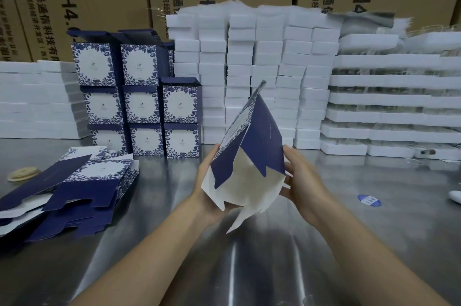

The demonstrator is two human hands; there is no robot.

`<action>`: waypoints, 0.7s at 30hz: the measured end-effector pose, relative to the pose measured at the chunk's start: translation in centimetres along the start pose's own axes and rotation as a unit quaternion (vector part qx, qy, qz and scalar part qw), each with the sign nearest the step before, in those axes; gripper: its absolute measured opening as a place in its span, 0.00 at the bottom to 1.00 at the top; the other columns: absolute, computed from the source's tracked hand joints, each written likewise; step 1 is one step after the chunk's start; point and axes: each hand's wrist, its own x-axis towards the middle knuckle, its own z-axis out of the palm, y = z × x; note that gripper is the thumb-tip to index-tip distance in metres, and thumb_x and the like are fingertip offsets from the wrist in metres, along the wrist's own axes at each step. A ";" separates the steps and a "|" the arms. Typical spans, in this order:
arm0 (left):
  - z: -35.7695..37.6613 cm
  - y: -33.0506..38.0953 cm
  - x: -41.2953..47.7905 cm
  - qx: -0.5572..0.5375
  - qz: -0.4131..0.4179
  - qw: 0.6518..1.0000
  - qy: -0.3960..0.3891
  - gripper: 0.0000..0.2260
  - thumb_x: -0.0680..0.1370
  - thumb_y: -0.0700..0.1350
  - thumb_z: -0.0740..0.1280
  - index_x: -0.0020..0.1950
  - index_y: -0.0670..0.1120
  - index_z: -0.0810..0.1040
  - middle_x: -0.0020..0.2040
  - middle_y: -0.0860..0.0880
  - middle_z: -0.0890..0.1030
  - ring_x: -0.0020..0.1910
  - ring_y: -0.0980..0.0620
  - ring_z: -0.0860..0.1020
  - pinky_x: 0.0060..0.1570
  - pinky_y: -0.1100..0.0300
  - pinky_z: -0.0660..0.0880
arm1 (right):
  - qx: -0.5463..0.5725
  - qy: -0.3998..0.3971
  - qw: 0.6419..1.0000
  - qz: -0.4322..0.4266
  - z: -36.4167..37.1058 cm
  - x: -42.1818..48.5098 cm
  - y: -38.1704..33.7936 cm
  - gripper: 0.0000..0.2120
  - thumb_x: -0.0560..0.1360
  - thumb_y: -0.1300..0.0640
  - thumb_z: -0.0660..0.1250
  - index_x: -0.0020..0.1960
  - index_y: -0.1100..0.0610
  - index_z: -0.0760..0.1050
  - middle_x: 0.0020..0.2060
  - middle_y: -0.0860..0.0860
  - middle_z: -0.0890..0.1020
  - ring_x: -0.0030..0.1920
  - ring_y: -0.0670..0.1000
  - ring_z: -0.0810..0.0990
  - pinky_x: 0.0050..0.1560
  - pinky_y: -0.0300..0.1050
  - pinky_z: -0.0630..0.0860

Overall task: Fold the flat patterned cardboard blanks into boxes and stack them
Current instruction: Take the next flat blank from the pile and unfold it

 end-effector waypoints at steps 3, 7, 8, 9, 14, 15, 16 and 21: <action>0.1 0.2 0.0 -0.003 0.021 1.000 0.012 0.27 0.75 0.66 0.72 0.66 0.49 0.85 0.64 0.42 0.85 0.60 0.38 0.85 0.57 0.41 0.82 | -0.008 0.036 0.999 -0.016 -0.5 0.3 -0.1 0.08 0.84 0.49 0.65 0.61 0.44 0.80 0.51 0.47 0.89 0.46 0.49 0.89 0.36 0.41 0.81; -0.4 1.1 0.1 -0.006 0.060 0.998 0.036 0.21 0.73 0.66 0.75 0.55 0.52 0.90 0.53 0.48 0.89 0.45 0.46 0.88 0.42 0.54 0.83 | -0.007 0.024 1.000 -0.002 -0.8 0.2 -0.3 0.09 0.84 0.45 0.66 0.62 0.43 0.81 0.51 0.49 0.89 0.47 0.49 0.89 0.36 0.41 0.82; -0.5 1.1 0.1 -0.006 0.064 0.997 0.048 0.22 0.73 0.67 0.73 0.55 0.52 0.90 0.55 0.48 0.89 0.46 0.46 0.88 0.44 0.54 0.84 | -0.012 0.019 1.000 0.010 -0.7 0.2 -0.4 0.11 0.84 0.41 0.65 0.63 0.42 0.81 0.54 0.49 0.87 0.50 0.50 0.89 0.37 0.42 0.83; -0.4 1.1 0.1 -0.015 0.071 0.996 0.061 0.23 0.74 0.68 0.72 0.56 0.53 0.90 0.57 0.48 0.88 0.47 0.45 0.88 0.46 0.53 0.84 | -0.017 0.015 1.000 0.021 -0.7 0.1 -0.4 0.14 0.83 0.37 0.64 0.64 0.41 0.81 0.58 0.48 0.84 0.54 0.51 0.88 0.39 0.42 0.83; 0.9 1.3 -0.6 -0.022 0.109 0.989 0.095 0.23 0.79 0.68 0.66 0.59 0.52 0.87 0.48 0.48 0.82 0.42 0.50 0.82 0.40 0.52 0.82 | -0.002 -0.035 0.999 0.022 -0.8 0.1 -0.4 0.33 0.65 0.20 0.69 0.67 0.31 0.78 0.71 0.43 0.76 0.68 0.50 0.79 0.59 0.54 0.79; 1.0 1.3 -0.7 -0.007 0.120 0.988 0.098 0.24 0.79 0.68 0.66 0.63 0.53 0.85 0.52 0.50 0.81 0.48 0.51 0.82 0.39 0.51 0.82 | -0.001 -0.055 0.998 0.013 -0.8 0.1 -0.5 0.36 0.62 0.20 0.71 0.68 0.28 0.76 0.73 0.42 0.75 0.70 0.50 0.77 0.63 0.57 0.77; 1.1 1.4 -0.7 0.014 0.129 0.987 0.093 0.26 0.78 0.70 0.66 0.67 0.56 0.83 0.59 0.52 0.80 0.59 0.51 0.81 0.44 0.47 0.83 | -0.009 -0.071 0.997 0.002 -0.8 0.0 -0.6 0.37 0.61 0.20 0.73 0.69 0.26 0.74 0.73 0.40 0.75 0.71 0.51 0.76 0.66 0.60 0.76; 1.5 1.6 -1.8 0.163 0.150 0.975 -0.018 0.32 0.66 0.79 0.70 0.67 0.70 0.80 0.66 0.68 0.80 0.70 0.66 0.74 0.65 0.42 0.71 | -0.027 -0.036 0.997 -0.068 -0.7 0.1 -0.6 0.34 0.65 0.40 0.83 0.67 0.27 0.75 0.64 0.42 0.83 0.65 0.47 0.82 0.61 0.57 0.82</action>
